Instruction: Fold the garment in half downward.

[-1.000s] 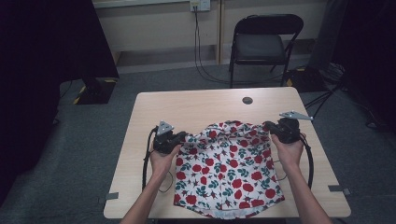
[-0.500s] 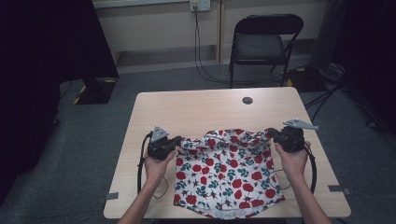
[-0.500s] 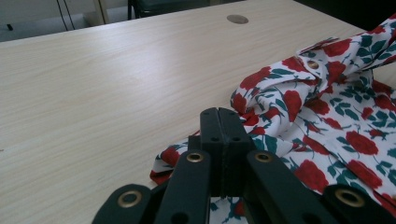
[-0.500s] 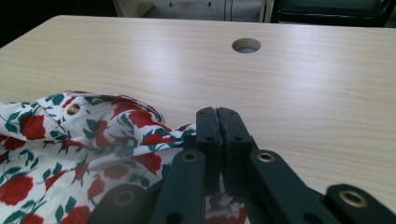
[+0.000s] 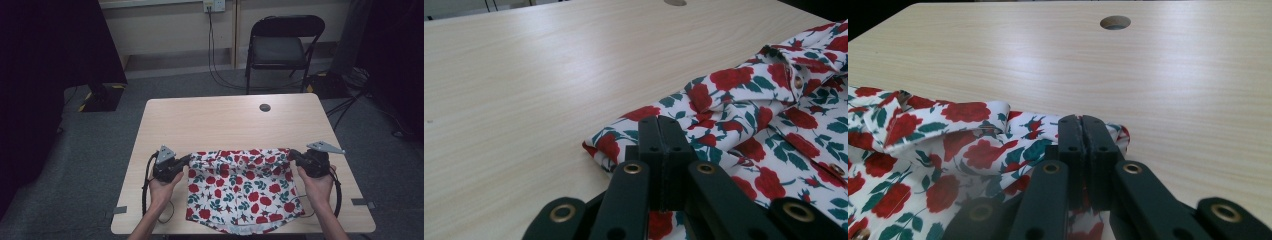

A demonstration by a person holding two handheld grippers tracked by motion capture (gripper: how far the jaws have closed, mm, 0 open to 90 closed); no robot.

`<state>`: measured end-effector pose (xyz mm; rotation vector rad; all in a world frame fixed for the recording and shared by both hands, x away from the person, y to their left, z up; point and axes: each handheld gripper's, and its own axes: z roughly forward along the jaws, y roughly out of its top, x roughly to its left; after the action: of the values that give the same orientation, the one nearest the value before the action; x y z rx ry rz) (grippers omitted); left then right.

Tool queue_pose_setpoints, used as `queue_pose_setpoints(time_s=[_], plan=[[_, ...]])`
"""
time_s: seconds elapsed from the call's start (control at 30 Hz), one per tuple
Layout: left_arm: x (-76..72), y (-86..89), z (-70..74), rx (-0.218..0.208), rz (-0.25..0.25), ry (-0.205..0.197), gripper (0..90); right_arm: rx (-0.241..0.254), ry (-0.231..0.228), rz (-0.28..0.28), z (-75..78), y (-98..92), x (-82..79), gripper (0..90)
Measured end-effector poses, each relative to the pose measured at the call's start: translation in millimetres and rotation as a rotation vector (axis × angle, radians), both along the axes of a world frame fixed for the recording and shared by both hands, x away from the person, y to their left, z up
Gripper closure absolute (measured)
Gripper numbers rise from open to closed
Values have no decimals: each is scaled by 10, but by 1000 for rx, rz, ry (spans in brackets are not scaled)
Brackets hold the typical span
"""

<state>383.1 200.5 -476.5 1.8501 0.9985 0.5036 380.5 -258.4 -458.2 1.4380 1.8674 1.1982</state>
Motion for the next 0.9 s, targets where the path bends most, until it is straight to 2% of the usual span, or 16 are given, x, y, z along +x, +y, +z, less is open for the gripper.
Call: queue_pose_setpoints(time_s=[0.23, 0.37, 0.53, 0.9], plan=[[-81, -12, -126, 21, -17, 30, 900, -43, 10, -13, -127, -8, -115, 883], [-102, -35, -209, 56, -23, 47, 900, -92, 21, -13, -209, 15, -142, 882], [-105, -77, -308, 67, -33, 78, 900, -140, 42, -16, -322, 30, -161, 882], [-80, -140, -409, 86, -34, 103, 900, -152, 90, -5, -491, 12, -151, 876]])
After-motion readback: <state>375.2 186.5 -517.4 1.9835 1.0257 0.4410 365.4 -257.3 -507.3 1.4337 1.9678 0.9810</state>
